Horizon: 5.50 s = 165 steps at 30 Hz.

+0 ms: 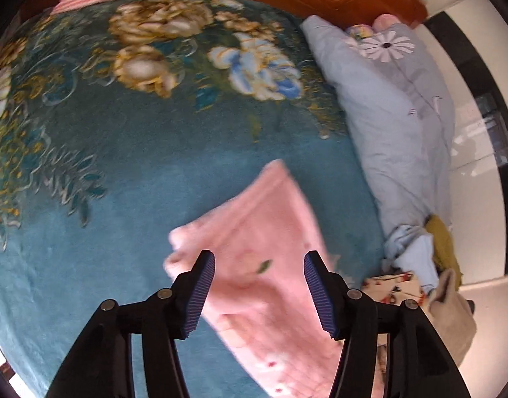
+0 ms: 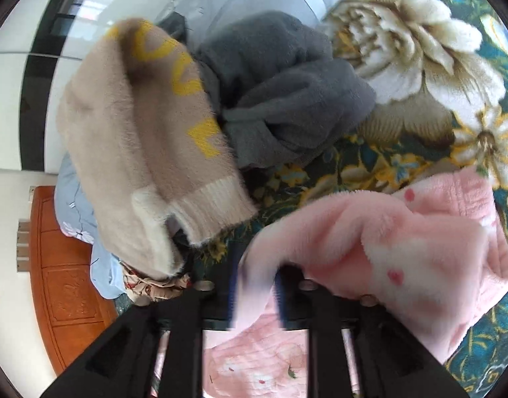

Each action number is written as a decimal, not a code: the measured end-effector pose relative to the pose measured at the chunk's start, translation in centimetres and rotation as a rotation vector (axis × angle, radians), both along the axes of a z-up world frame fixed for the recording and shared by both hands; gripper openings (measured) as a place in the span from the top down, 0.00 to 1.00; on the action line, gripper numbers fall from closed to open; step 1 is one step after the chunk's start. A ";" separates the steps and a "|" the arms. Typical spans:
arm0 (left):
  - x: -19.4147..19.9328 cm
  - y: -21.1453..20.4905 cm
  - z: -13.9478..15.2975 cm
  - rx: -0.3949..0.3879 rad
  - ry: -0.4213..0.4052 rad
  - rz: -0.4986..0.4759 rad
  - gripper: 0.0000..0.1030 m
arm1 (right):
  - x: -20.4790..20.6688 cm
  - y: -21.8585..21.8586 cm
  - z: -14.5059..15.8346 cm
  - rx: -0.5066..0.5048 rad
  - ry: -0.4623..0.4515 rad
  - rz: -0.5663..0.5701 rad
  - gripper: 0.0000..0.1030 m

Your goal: Fold clothes

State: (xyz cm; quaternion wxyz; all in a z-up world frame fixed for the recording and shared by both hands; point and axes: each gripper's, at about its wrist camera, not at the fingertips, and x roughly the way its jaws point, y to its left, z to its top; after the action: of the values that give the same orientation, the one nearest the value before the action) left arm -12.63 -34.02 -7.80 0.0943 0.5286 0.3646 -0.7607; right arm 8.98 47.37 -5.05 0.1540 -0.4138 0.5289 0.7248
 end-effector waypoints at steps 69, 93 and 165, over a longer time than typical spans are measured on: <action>14.4 -2.5 -2.5 0.014 -0.124 0.179 0.68 | 20.9 -3.2 -6.4 -0.219 -0.035 -0.169 0.24; 21.6 28.0 -4.7 0.278 -0.093 -0.678 0.67 | 15.5 -3.5 -2.7 0.000 -0.125 -0.277 0.51; 20.0 26.0 -6.6 0.377 -0.132 -0.577 0.67 | -9.3 -23.2 5.2 0.483 -0.114 0.681 0.84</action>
State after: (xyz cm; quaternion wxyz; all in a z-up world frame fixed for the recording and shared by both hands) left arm 7.34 -7.99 -14.39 -0.2003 0.6660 0.3275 -0.6396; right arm -0.29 24.20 0.16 0.0270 -0.5565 0.1674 0.8134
